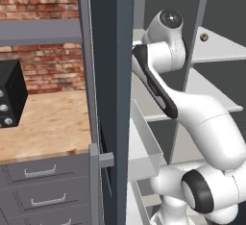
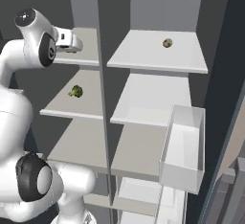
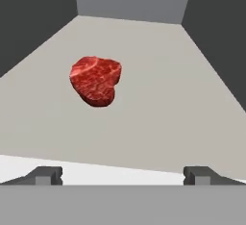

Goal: Pick up the frozen steak from the freezer, place it on any shelf in the fridge, and close the fridge and freezer doors when done.

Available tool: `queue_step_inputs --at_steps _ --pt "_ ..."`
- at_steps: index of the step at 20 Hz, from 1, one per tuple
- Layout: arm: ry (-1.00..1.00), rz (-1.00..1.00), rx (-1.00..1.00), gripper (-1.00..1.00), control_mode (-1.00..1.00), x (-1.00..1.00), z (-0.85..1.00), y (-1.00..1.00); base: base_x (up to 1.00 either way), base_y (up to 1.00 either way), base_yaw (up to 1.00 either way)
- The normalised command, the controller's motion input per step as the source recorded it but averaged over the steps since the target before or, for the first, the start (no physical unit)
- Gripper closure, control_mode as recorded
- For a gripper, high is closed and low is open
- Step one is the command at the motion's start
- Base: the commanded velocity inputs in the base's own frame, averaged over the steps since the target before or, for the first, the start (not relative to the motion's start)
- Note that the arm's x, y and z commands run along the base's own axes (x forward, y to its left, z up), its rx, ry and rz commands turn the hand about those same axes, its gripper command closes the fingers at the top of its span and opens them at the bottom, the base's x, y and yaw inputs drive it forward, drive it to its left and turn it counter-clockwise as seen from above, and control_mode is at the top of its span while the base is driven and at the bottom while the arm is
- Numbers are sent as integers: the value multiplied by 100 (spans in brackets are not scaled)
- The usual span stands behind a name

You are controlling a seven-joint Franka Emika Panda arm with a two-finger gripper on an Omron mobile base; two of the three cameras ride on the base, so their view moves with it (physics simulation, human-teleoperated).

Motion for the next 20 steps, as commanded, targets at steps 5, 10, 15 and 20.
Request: queue_step_inputs --at_steps 5,10,15,20 --pt "9 0 7 -100 -100 52 -9 8 0 0 0" --pt "17 1 1 -100 -100 42 -7 13 0 0 0" --pt "11 1 0 -100 -100 39 -19 8 0 0 0" --pt "2 1 0 -100 -100 40 -37 1 0 0 0"
